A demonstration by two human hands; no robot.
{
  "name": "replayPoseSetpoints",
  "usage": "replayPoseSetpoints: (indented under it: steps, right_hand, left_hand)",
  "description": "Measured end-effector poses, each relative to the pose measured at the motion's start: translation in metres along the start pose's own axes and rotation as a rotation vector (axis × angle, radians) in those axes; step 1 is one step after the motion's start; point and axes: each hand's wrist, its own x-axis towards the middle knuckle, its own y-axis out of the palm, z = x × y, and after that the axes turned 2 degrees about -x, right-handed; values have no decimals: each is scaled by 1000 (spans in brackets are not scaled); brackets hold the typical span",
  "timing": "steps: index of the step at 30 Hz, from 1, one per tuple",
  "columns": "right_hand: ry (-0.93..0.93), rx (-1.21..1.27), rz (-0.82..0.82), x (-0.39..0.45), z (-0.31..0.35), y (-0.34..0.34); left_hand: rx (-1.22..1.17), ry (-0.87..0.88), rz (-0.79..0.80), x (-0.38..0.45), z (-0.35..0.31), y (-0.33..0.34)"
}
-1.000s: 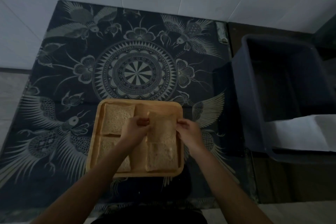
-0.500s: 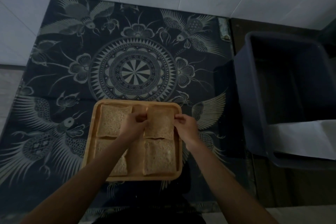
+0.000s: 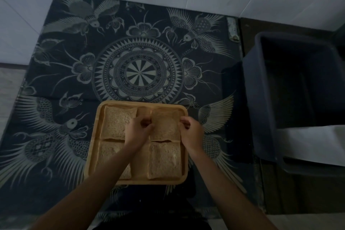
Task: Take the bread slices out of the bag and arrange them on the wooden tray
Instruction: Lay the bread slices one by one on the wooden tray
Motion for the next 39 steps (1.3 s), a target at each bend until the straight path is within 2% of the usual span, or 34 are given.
replayPoseSetpoints:
  steps: [8,16,21,39]
  right_hand:
    - [8,47,8,-9,-2,-3]
    - [149,71,85,-61,-27,-13]
    - [175,40,116,-91,-33,-7]
    - [197,63,32,-55,-7,-1]
  left_hand:
    - [43,73,9,-9,0,-3]
    - [93,-27,105,-55,24,-13]
    - [26,-59,171,-84,36,-6]
    - [71,-22,35,-41,16,3]
